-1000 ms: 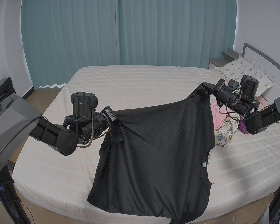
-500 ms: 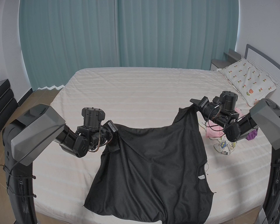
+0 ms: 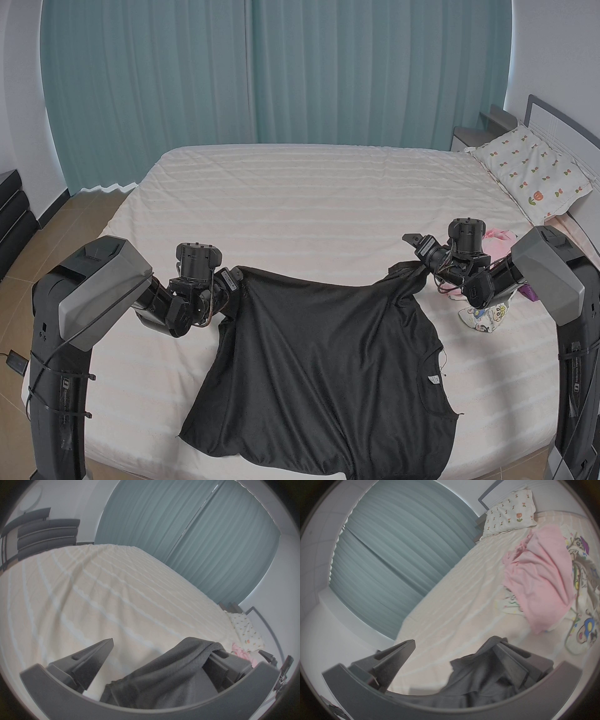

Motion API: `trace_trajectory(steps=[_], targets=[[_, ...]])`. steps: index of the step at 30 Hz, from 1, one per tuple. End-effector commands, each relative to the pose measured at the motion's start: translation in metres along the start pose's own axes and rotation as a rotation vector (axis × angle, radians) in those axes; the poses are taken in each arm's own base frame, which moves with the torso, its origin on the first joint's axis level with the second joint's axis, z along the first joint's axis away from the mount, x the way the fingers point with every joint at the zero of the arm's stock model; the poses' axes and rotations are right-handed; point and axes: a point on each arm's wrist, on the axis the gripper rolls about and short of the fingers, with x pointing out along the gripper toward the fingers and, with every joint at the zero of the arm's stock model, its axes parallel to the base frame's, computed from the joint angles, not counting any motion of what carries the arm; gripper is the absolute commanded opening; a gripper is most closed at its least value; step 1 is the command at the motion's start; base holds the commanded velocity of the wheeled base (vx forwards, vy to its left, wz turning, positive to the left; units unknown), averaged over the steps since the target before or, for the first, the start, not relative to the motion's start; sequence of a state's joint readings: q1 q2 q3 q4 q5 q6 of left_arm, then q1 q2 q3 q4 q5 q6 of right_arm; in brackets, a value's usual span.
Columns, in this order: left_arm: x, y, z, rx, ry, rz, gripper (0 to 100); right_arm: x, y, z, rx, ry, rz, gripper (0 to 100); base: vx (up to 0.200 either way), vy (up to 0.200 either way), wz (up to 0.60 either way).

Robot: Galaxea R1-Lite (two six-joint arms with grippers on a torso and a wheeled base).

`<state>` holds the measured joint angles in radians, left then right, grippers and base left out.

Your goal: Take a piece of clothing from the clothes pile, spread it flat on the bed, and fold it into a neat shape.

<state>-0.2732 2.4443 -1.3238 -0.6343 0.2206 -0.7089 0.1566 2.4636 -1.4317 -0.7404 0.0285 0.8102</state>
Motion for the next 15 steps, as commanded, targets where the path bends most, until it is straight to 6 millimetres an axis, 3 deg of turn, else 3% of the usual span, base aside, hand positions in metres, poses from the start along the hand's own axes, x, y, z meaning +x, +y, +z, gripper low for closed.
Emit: trace_trajectory(steps=[1, 15], targets=[[0.008, 0.016, 0.006, 0.04, -0.022, 0.057, 100, 0.002, -0.024, 0.003, -0.038, 0.011, -0.092, 100, 0.0, 0.0, 0.0], [0.011, 0.018, 0.032, 0.12, -0.087, 0.073, 100, -0.011, -0.035, 0.016, 0.017, -0.001, -0.119, 100, 0.0, 0.0, 0.0]])
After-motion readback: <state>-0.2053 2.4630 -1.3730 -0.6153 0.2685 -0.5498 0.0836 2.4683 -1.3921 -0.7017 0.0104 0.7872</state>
